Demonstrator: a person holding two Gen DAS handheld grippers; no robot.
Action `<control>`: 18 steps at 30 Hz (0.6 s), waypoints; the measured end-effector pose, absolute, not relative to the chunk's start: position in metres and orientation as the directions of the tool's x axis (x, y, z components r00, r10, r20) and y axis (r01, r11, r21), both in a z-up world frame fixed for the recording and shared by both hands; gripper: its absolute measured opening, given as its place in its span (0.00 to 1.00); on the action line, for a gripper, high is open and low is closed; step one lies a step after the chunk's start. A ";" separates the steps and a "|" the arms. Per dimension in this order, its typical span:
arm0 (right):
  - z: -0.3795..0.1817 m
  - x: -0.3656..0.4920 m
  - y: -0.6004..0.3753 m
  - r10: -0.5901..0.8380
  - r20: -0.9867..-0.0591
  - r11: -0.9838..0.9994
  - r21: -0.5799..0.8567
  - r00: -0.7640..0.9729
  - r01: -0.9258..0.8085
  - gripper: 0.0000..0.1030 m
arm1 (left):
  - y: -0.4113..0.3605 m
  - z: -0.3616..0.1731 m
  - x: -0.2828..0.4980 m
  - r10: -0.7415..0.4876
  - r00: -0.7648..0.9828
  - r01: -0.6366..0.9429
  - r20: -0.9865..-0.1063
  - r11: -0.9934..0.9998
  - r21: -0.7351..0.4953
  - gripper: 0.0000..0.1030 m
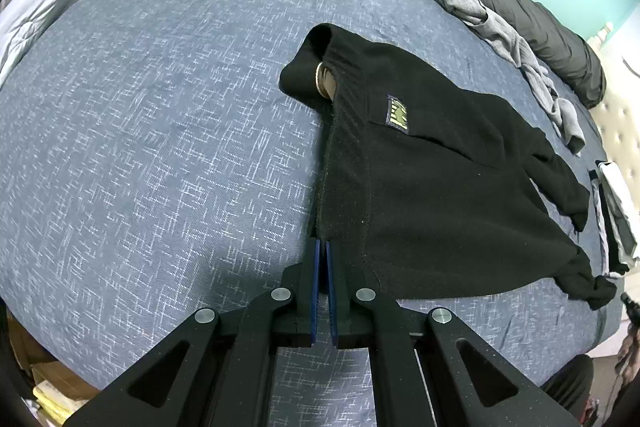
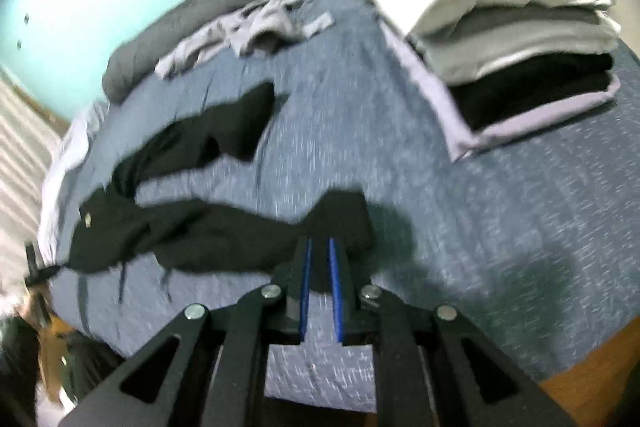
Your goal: Fold clothes
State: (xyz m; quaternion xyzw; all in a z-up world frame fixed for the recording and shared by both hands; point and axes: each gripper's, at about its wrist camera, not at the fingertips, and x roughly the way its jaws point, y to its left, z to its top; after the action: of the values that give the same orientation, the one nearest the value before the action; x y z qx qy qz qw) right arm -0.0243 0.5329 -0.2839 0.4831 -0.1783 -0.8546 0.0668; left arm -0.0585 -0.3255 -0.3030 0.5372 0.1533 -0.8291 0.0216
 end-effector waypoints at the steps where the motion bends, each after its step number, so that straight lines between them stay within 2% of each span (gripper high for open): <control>1: -0.282 -0.029 0.535 -0.279 -0.808 -0.928 0.365 -0.519 -0.069 0.12 | -0.325 -0.303 -0.059 0.129 -0.422 0.202 -0.897 -0.952 -0.231 0.03; 2: -0.281 -0.035 0.536 -0.270 -0.817 -0.930 0.358 -0.510 -0.081 0.24 | -0.325 -0.303 -0.059 0.129 -0.423 0.202 -0.897 -0.952 -0.232 0.03; 4: -0.288 -0.048 0.534 -0.263 -0.840 -0.930 0.351 -0.474 -0.106 0.41 | -0.324 -0.302 -0.058 0.128 -0.423 0.201 -0.897 -0.952 -0.231 0.03; 11: -0.328 -0.093 0.520 -0.224 -0.922 -0.952 0.277 -0.317 -0.132 0.41 | -0.325 -0.303 -0.057 0.128 -0.412 0.198 -0.902 -0.954 -0.226 0.04; 15: -0.342 -0.103 0.504 -0.239 -0.943 -0.963 0.260 -0.232 -0.065 0.41 | -0.324 -0.305 -0.057 0.124 -0.406 0.196 -0.905 -0.956 -0.219 0.04; 16: -0.343 -0.104 0.499 -0.237 -0.946 -0.967 0.252 -0.219 -0.042 0.40 | -0.324 -0.306 -0.057 0.123 -0.404 0.196 -0.907 -0.956 -0.217 0.04; 17: -0.344 -0.105 0.494 -0.237 -0.949 -0.969 0.246 -0.207 -0.018 0.30 | -0.324 -0.307 -0.058 0.122 -0.402 0.197 -0.908 -0.957 -0.215 0.04; 18: -0.345 -0.105 0.491 -0.236 -0.952 -0.971 0.241 -0.197 -0.003 0.24 | -0.325 -0.309 -0.057 0.122 -0.400 0.198 -0.908 -0.956 -0.216 0.04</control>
State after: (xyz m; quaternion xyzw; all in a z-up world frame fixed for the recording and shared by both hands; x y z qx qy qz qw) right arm -0.1052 0.4911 -0.3451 0.6290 -0.0946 -0.7679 0.0759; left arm -0.0575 -0.3245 -0.3089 0.5471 0.1463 -0.8239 0.0232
